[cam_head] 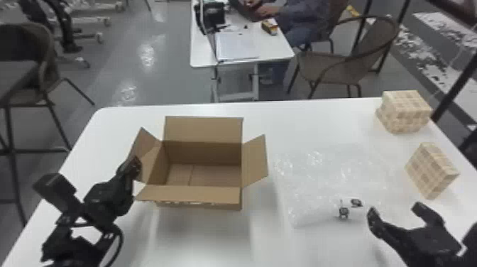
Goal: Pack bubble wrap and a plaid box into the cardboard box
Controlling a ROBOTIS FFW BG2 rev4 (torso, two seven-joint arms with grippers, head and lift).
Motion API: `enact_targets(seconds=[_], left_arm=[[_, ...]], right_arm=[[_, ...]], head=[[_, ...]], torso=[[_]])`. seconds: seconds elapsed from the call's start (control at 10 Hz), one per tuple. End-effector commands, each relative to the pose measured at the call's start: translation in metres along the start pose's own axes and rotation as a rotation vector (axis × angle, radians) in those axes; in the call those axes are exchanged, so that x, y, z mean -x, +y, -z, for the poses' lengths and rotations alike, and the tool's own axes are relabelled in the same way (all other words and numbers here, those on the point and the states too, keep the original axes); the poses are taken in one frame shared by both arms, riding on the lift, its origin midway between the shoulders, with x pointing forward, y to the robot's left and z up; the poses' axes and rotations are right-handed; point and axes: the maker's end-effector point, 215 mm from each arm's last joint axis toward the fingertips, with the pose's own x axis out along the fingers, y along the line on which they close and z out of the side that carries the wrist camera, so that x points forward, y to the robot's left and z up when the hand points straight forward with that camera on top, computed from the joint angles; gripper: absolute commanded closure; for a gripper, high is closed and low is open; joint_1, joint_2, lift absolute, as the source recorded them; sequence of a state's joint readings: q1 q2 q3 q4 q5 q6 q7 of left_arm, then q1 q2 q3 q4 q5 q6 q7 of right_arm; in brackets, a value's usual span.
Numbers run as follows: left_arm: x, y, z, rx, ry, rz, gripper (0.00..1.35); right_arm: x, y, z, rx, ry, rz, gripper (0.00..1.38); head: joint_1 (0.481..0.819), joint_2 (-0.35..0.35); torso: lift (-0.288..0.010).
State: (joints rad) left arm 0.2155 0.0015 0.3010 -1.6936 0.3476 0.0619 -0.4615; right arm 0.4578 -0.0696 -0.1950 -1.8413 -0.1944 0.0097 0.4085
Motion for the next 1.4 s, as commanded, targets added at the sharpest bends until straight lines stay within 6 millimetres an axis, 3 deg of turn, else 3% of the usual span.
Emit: enact_targets(seconds=[0.0, 0.3, 0.6, 1.0, 1.3], left_arm=[[-0.001, -0.005, 0.001, 0.012, -0.002, 0.006, 1.21], [-0.004, -0.012, 0.002, 0.02, -0.006, 0.02, 1.21], [-0.007, -0.022, 0.001, 0.036, -0.013, 0.038, 1.21], [-0.013, -0.034, 0.001, 0.045, -0.017, 0.06, 1.21], [-0.016, -0.042, 0.0, 0.057, -0.022, 0.076, 1.21]], right_arm=[[-0.013, -0.001, -0.022, 0.027, 0.046, -0.002, 0.13], [-0.039, 0.005, -0.045, -0.018, 0.14, -0.018, 0.13], [-0.068, 0.022, -0.028, -0.112, 0.309, -0.055, 0.13], [-0.096, 0.034, -0.049, -0.103, 0.499, -0.072, 0.13], [-0.099, 0.029, -0.029, -0.096, 0.677, -0.076, 0.12]], head=[[0.695, 0.048], [0.695, 0.043], [0.695, 0.048], [0.695, 0.063], [0.695, 0.059]], torso=[[-0.11], [-0.11], [-0.11], [-0.11], [-0.11]])
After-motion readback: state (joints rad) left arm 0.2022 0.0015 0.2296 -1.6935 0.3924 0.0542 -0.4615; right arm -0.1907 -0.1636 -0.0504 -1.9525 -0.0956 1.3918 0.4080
